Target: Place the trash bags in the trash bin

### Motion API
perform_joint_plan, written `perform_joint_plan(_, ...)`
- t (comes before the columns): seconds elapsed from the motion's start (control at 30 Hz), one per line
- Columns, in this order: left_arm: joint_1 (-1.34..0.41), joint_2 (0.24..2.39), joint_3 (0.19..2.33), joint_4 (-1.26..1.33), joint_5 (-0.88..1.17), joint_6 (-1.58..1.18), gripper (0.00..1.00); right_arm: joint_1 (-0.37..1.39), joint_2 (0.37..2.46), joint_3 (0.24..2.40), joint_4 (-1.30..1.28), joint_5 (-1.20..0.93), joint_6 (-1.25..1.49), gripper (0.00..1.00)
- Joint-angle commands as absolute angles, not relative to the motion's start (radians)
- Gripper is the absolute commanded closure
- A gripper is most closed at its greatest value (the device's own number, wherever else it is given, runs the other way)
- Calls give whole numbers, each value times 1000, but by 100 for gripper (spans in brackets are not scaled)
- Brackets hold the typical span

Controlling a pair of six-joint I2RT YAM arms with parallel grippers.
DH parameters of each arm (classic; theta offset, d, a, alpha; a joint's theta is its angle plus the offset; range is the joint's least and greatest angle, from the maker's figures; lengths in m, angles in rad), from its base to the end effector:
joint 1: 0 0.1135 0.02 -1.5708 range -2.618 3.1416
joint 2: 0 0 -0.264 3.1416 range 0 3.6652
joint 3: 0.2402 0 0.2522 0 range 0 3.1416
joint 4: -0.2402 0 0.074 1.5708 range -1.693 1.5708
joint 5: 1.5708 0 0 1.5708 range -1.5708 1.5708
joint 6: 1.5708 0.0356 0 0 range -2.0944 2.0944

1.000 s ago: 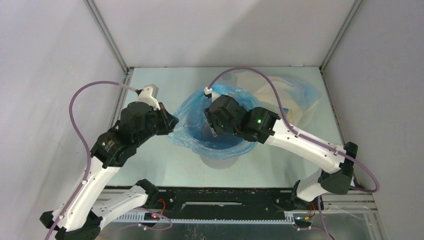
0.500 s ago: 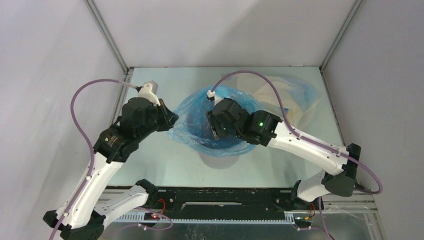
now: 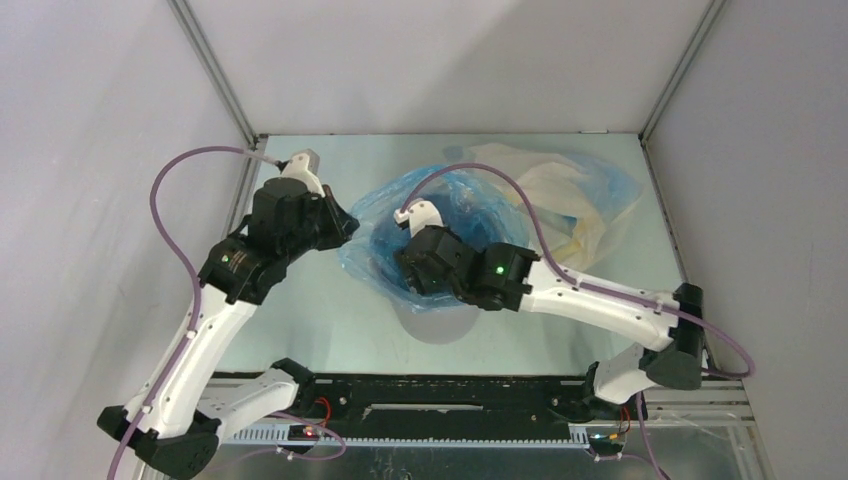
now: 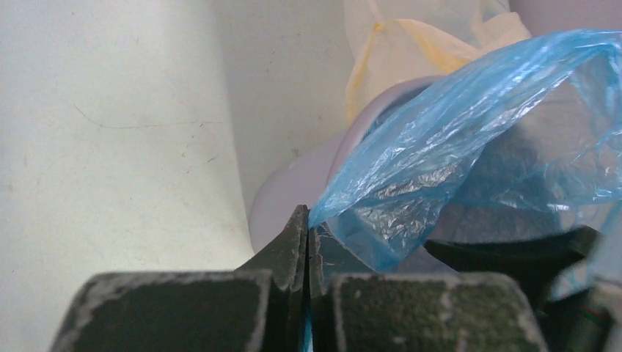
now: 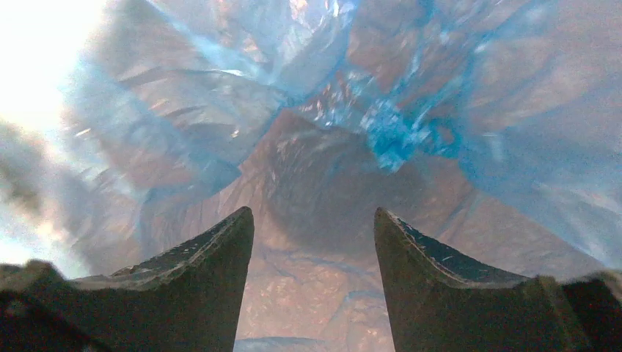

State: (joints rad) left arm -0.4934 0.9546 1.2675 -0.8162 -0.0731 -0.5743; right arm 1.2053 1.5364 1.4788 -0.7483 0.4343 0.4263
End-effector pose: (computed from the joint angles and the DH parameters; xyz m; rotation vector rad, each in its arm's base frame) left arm 0.1580 -0.0820 0.4086 -0.1317 2.1201 -0.5718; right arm 0.1328 0.3052 0.3465 -0.6836 2.2023 0.3256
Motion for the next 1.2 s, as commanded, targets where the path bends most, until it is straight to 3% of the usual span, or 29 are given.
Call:
perform_joint_plan(0.0,-472,986,1281,-796,-70,-541,99,1224,1397,1476,-668,431,383,35)
perform_joint_plan(0.27,-468,962,1239,-769,-17,-548,99,1162,1267,1497,-665,394,389,33)
perform_joint_plan(0.57,-468,882,1219,-769,50,-566,99,1164,1115,1499,-778,387,497,25)
perform_joint_plan(0.93,-468,836,1164,-775,61,-569,98,1135,787,1255,-818,566,689,37)
perform_joint_plan(1.17,-468,811,1122,-762,63,-574,98,1107,645,1055,-738,499,775,39)
